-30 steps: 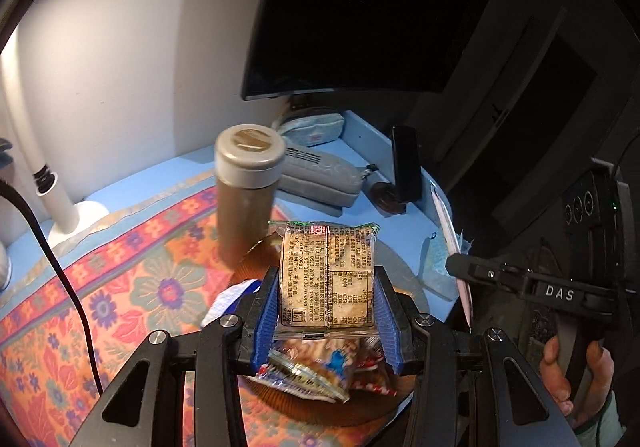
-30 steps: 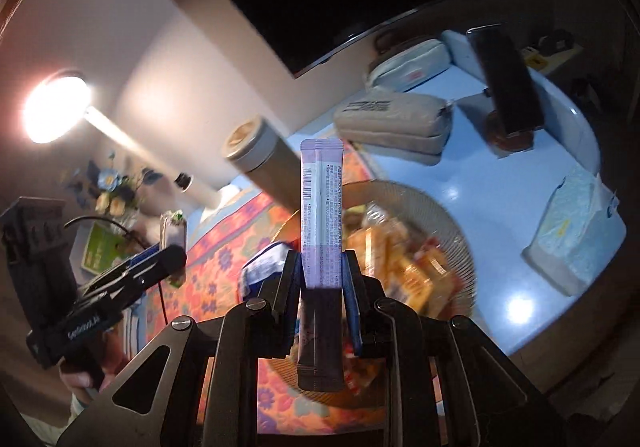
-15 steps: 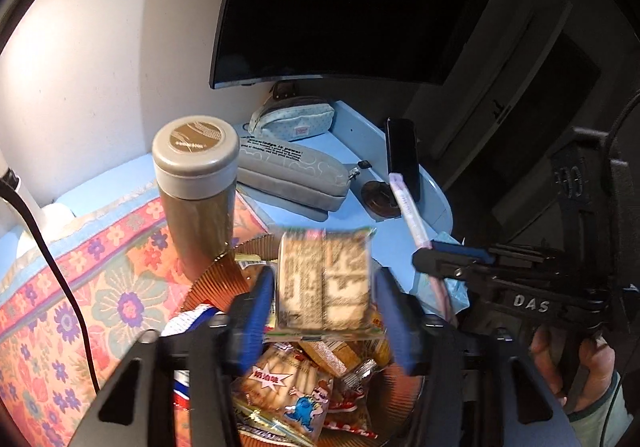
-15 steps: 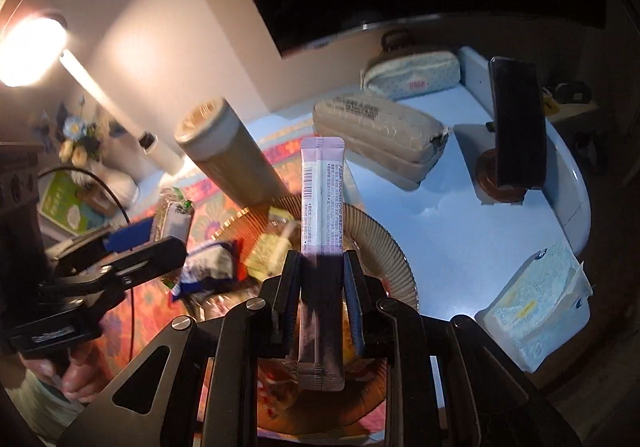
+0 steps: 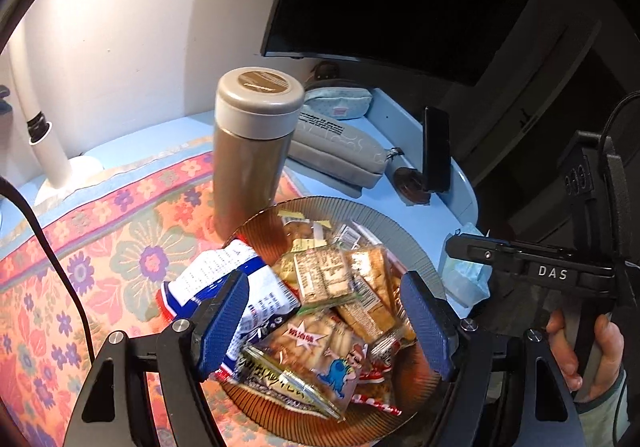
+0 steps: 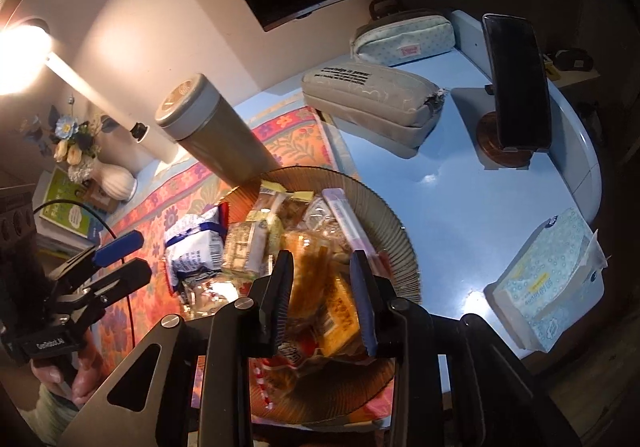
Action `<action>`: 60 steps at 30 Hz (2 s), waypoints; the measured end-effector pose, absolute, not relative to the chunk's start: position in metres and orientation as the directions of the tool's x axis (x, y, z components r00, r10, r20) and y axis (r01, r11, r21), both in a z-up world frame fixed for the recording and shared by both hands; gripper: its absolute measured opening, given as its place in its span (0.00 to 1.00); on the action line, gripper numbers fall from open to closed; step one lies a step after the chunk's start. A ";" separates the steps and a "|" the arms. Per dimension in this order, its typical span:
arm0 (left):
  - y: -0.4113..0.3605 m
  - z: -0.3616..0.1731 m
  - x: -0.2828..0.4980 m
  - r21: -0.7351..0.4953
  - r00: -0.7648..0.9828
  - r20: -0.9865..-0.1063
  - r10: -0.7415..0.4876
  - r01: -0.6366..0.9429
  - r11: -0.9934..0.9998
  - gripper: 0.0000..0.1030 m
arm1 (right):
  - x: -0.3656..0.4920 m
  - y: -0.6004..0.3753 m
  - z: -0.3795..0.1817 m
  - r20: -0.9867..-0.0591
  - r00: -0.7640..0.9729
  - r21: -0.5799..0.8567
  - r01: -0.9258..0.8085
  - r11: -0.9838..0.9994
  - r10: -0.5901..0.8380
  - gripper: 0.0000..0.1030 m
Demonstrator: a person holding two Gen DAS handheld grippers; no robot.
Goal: Organize snacks
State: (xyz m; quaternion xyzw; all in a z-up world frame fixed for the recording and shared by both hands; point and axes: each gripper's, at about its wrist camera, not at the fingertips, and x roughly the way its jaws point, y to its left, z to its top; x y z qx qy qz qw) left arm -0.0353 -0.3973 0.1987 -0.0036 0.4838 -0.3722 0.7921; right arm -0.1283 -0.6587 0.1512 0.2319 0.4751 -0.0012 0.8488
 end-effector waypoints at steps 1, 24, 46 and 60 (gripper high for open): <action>-0.394 0.199 -0.036 -0.361 0.260 -0.766 -0.588 0.583 0.728 0.73 | -0.128 -0.654 0.154 -0.804 0.551 0.396 0.216 0.892 0.224 0.28; -0.242 0.227 -0.021 -0.105 0.530 -0.803 -0.272 0.324 0.940 0.84 | -0.082 -0.477 0.192 -0.755 0.542 0.407 -0.054 0.912 0.369 0.53; -0.115 0.189 0.004 -0.069 0.489 -0.861 -0.141 0.161 0.985 0.90 | -0.039 -0.333 0.169 -0.792 0.454 0.379 -0.159 0.912 0.409 0.54; -0.086 0.121 0.031 -0.078 0.417 -0.899 -0.131 0.142 0.987 0.90 | -0.020 -0.304 0.108 -0.861 0.456 0.236 -0.033 0.971 0.225 0.55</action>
